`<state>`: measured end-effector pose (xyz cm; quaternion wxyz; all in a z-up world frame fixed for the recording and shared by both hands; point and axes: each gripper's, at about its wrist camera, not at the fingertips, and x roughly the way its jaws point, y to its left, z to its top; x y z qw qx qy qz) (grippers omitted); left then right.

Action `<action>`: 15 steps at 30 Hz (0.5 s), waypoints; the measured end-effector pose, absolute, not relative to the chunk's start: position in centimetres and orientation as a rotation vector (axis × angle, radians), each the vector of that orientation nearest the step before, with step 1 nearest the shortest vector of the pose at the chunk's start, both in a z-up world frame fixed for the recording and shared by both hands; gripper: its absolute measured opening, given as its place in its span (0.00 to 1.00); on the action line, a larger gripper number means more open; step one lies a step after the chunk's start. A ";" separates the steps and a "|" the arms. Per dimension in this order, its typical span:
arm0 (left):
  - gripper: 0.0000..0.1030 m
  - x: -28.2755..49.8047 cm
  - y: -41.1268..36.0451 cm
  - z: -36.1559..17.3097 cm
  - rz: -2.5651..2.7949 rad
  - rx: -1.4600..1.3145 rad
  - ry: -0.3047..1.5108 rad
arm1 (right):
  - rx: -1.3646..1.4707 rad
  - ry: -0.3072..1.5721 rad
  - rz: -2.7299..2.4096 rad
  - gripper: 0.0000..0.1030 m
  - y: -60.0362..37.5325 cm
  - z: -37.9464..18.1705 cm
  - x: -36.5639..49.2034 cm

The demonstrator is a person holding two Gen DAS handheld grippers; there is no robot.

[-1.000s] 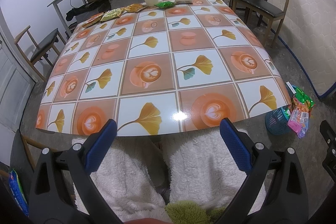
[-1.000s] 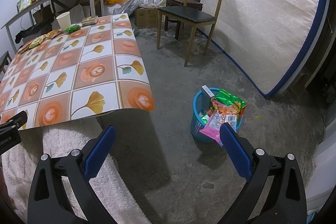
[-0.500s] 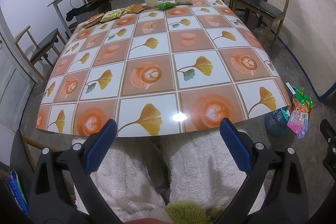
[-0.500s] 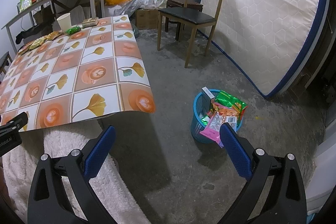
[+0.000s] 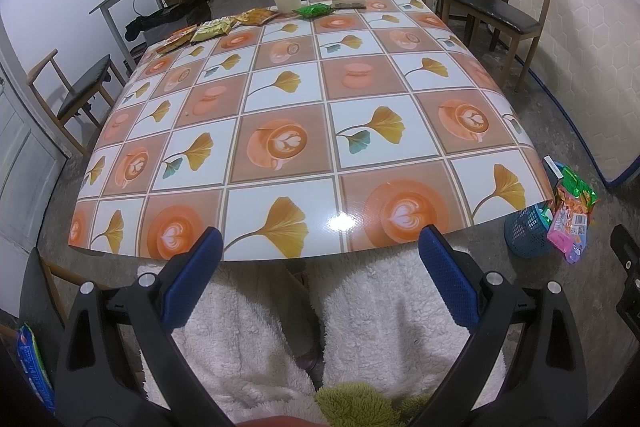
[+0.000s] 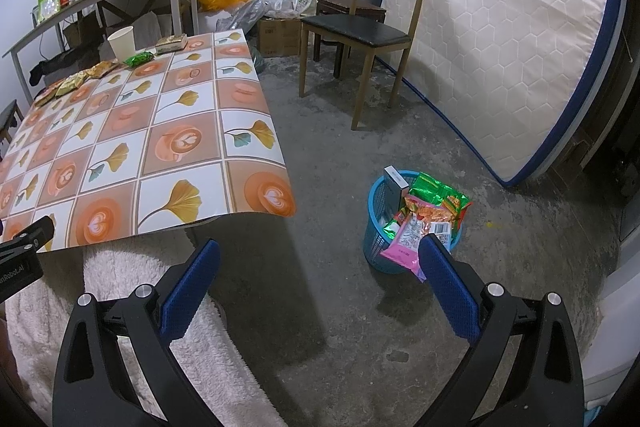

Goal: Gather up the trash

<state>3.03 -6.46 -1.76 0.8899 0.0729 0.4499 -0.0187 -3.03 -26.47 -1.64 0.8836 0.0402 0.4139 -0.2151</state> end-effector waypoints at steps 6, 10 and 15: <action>0.92 3.1 -6.4 -1.8 -0.040 0.152 0.937 | 0.084 0.862 -0.448 0.94 -26.4 -1.6 -3.0; 0.92 3.0 -6.4 -1.9 -0.041 0.150 0.940 | 0.084 0.861 -0.448 0.94 -26.4 -1.7 -3.1; 0.92 3.0 -6.4 -2.0 -0.043 0.149 0.944 | 0.083 0.861 -0.449 0.94 -26.4 -1.6 -3.0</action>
